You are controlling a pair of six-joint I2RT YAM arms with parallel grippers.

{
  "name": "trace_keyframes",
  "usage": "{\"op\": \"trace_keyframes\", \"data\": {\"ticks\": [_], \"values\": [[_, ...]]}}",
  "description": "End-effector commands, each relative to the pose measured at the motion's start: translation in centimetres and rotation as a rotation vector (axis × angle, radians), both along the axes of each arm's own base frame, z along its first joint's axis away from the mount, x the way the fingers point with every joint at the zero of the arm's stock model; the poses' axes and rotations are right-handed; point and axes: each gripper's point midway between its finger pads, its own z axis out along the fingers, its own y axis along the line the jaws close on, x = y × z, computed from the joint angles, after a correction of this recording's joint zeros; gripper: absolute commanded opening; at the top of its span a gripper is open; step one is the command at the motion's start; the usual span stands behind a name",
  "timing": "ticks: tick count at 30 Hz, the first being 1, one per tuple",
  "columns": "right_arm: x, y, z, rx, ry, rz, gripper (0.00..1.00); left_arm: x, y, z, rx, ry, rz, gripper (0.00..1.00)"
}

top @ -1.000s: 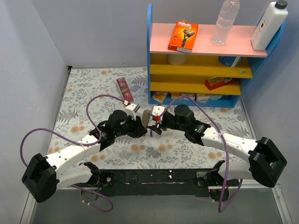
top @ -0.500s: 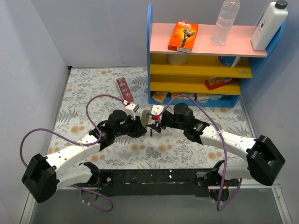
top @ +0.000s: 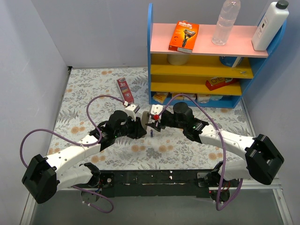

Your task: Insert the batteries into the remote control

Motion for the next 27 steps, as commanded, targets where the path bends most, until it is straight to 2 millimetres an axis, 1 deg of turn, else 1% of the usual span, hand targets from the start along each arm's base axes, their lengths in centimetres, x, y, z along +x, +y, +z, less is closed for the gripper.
{"op": "trace_keyframes", "data": {"ticks": [1,5,12,16,18,20,21,22,27], "values": [[-0.1,0.7,0.9,0.025,-0.001,0.018,0.60,1.0,-1.3,3.8,-0.078,-0.087,-0.020,0.00],[-0.2,0.5,0.2,0.013,0.020,0.015,0.57,1.0,-1.4,3.9,-0.081,-0.087,-0.019,0.00],[-0.3,0.8,-0.3,0.011,0.033,0.024,0.57,0.6,-1.8,4.1,-0.093,-0.092,-0.054,0.00],[0.1,0.9,-0.5,0.000,0.036,0.013,0.60,0.3,-2.0,4.6,-0.103,-0.114,-0.085,0.00],[-0.1,1.1,-0.9,-0.008,0.046,0.031,0.62,0.2,-2.0,5.0,-0.115,-0.128,-0.096,0.00],[-0.9,1.4,-1.5,-0.030,0.077,0.079,0.63,0.1,-2.0,5.4,-0.126,-0.146,-0.104,0.00],[-1.2,1.6,-2.3,-0.049,0.099,0.098,0.62,0.1,-2.0,5.5,-0.131,-0.152,-0.106,0.00],[-2.1,1.7,-2.8,-0.061,0.132,0.140,0.62,0.1,-2.0,5.6,-0.135,-0.161,-0.105,0.00],[-4.4,2.4,-4.4,-0.080,0.231,0.238,0.55,0.4,-1.8,5.6,-0.139,-0.178,-0.083,0.00]]}}
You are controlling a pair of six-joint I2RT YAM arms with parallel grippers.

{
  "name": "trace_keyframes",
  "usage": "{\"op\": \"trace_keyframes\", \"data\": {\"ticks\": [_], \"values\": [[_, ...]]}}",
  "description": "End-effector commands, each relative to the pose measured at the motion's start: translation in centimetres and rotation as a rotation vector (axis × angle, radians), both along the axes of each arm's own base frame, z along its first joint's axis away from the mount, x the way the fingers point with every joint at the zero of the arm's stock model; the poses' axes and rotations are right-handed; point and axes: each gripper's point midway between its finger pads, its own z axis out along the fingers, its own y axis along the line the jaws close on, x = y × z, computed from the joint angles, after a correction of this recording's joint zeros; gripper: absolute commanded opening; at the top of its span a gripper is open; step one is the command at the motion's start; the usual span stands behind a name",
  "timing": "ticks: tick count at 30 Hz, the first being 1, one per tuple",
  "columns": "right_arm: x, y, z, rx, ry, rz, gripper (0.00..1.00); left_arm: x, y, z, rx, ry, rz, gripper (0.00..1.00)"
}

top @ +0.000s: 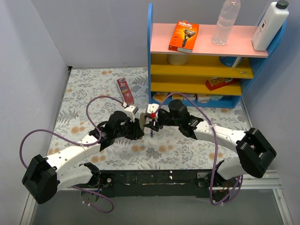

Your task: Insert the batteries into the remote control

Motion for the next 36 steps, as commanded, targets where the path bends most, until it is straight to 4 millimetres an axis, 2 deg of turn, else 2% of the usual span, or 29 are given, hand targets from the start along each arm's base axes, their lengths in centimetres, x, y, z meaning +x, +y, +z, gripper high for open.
{"op": "trace_keyframes", "data": {"ticks": [1,8,14,20,27,31,34,36], "values": [[-4.7,1.1,-2.6,-0.053,0.168,0.182,0.54,0.4,-2.7,6.4,-0.178,-0.204,-0.106,0.00],[-6.9,1.4,-3.9,-0.072,0.236,0.238,0.38,1.1,-2.0,6.0,-0.158,-0.209,-0.050,0.00],[-7.2,1.4,-3.8,-0.067,0.243,0.247,0.29,1.6,-1.9,5.7,-0.146,-0.199,-0.022,0.00],[-6.9,1.4,-3.5,-0.062,0.232,0.234,0.24,1.7,-1.4,4.4,-0.099,-0.163,0.004,0.00],[-6.8,1.3,-2.6,-0.050,0.223,0.237,0.22,1.8,-0.6,2.2,-0.036,-0.096,0.051,0.00],[-6.2,1.0,-2.6,-0.054,0.210,0.208,0.22,1.9,-0.6,2.0,-0.025,-0.091,0.056,0.00],[-4.9,0.4,-2.2,-0.046,0.168,0.134,0.26,1.9,-0.6,1.8,-0.022,-0.086,0.053,0.00],[-3.9,-0.1,-1.2,-0.023,0.123,0.078,0.32,1.8,-0.6,1.8,-0.022,-0.084,0.051,0.00]]}}
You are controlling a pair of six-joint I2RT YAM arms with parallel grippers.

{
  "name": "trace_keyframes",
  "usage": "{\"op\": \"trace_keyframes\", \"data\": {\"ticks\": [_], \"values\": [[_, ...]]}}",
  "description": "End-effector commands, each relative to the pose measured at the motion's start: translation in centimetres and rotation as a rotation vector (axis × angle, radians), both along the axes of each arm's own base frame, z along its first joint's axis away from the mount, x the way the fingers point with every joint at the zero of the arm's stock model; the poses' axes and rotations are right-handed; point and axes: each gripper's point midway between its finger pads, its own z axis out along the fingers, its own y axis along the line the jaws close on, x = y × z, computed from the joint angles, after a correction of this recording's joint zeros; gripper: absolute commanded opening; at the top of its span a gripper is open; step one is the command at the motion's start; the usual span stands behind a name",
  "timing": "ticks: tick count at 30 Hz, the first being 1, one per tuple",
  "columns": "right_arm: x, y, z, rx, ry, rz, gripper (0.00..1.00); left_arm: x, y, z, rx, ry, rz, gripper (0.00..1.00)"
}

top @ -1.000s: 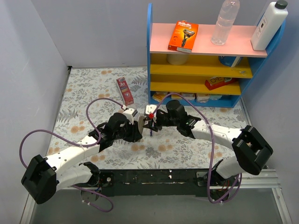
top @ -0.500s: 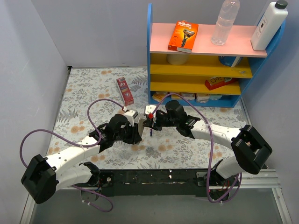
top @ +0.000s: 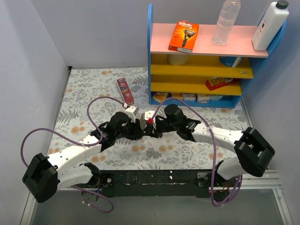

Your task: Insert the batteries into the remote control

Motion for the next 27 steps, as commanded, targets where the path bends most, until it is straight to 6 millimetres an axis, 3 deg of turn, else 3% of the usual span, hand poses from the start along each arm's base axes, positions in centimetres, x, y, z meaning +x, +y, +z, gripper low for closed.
{"op": "trace_keyframes", "data": {"ticks": [1,5,8,17,27], "values": [[1.6,-1.0,2.6,0.055,-0.087,-0.109,0.35,1.7,-1.2,3.2,-0.067,-0.089,0.015,0.00],[4.0,-2.1,4.6,0.097,-0.185,-0.239,0.60,1.6,-1.3,3.5,-0.072,-0.096,-0.002,0.00],[5.2,-2.5,5.2,0.108,-0.222,-0.279,0.66,1.5,-1.5,3.8,-0.078,-0.100,-0.012,0.00],[6.5,-1.7,6.3,0.123,-0.271,-0.269,0.70,1.3,-1.7,4.7,-0.093,-0.116,-0.029,0.00],[5.5,-0.7,6.7,0.146,-0.254,-0.190,0.68,1.3,-1.8,4.9,-0.102,-0.112,-0.031,0.00]]}}
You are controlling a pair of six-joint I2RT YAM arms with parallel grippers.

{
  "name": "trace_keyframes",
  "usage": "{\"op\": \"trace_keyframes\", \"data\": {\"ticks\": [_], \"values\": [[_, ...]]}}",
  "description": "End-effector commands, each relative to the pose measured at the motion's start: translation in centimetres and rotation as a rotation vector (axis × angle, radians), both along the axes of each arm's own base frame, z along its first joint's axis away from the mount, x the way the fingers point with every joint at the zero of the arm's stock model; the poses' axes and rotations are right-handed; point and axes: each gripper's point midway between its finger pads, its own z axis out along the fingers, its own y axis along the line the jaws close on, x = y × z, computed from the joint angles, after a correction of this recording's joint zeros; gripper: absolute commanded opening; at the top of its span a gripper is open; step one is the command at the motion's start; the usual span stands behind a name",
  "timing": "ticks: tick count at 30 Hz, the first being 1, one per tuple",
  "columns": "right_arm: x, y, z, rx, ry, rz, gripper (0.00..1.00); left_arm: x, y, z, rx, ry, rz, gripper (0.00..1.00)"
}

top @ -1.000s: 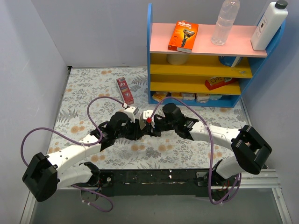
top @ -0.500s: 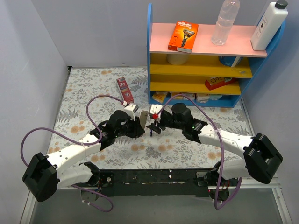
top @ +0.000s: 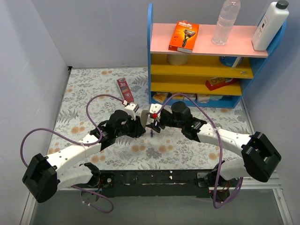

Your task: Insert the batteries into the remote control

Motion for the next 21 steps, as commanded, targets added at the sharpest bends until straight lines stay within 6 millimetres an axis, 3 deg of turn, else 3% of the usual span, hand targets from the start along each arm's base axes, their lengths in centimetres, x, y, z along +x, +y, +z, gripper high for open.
{"op": "trace_keyframes", "data": {"ticks": [1,16,21], "values": [[0.3,1.3,3.1,0.071,-0.063,0.040,0.68,0.5,-0.9,3.0,-0.059,-0.066,-0.023,0.00],[0.7,1.4,4.5,0.104,-0.096,0.029,0.65,0.4,-0.9,2.6,-0.051,-0.052,-0.022,0.00],[1.6,0.7,5.1,0.168,0.033,-0.099,0.68,0.5,-0.5,2.1,-0.049,-0.048,0.008,0.00]]}}
